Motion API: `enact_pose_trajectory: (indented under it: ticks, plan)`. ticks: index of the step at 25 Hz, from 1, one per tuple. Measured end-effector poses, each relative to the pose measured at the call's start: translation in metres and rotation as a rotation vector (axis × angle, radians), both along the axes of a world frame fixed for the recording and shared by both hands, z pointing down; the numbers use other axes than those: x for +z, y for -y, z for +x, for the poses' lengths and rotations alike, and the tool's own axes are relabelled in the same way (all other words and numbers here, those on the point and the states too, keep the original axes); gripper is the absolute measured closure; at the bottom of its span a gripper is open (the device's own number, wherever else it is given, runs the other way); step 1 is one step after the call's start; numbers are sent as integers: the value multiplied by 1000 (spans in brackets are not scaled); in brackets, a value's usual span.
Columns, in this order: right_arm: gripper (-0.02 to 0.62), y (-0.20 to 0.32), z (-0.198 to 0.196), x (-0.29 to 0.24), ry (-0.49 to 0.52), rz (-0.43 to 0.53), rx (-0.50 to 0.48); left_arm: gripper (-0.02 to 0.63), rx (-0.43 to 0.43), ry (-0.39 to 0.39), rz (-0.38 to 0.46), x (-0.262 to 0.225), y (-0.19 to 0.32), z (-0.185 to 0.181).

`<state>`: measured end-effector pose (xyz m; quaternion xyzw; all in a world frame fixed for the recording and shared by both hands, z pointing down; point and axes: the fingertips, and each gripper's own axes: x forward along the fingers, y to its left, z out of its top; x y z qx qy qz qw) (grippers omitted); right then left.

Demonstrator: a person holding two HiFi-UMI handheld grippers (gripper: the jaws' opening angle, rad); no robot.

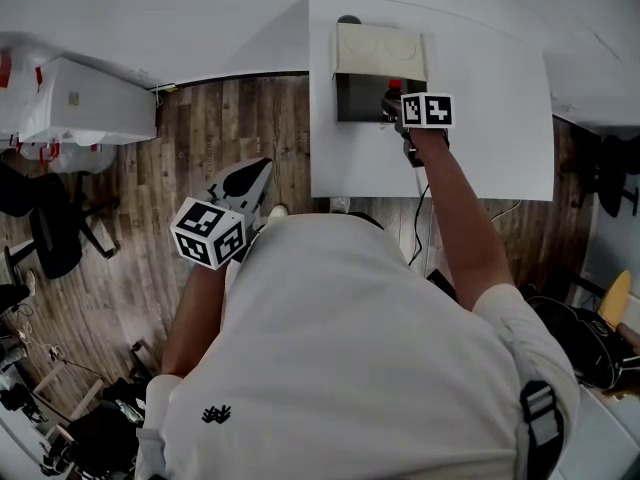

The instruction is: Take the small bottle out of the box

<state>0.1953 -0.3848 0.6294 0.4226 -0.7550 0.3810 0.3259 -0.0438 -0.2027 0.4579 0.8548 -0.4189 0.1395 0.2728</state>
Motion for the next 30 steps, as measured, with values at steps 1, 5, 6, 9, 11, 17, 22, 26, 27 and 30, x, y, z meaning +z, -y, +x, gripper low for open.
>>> enact_pose_trajectory:
  ticks: [1, 5, 6, 9, 11, 17, 22, 26, 27, 30]
  plan:
    - [380, -1, 0, -4, 15, 12, 13, 600, 7, -2, 4, 0, -1, 0]
    - [380, -15, -2, -23, 64, 55, 36, 600, 37, -9, 19, 2, -7, -1]
    - [380, -21, -4, -27, 74, 61, 38, 600, 44, -10, 21, 3, -9, -2]
    - [380, -41, -9, -40, 106, 82, 50, 600, 70, -15, 27, 4, -14, -6]
    - [382, -55, -12, -48, 126, 93, 63, 600, 91, -18, 29, 5, -18, -7]
    - [385, -105, -29, -68, 261, 85, 154, 600, 155, -40, 42, 4, -30, -13]
    - [385, -142, -50, -83, 300, 113, 175, 600, 205, -47, 41, 5, -41, -25]
    - [385, -171, -64, -88, 289, 139, 170, 600, 243, -54, 43, 7, -52, -36]
    - [385, -178, -67, -89, 285, 144, 169, 600, 253, -55, 43, 8, -55, -39]
    - [385, -203, -79, -95, 294, 155, 178, 600, 289, -55, 37, 13, -67, -47]
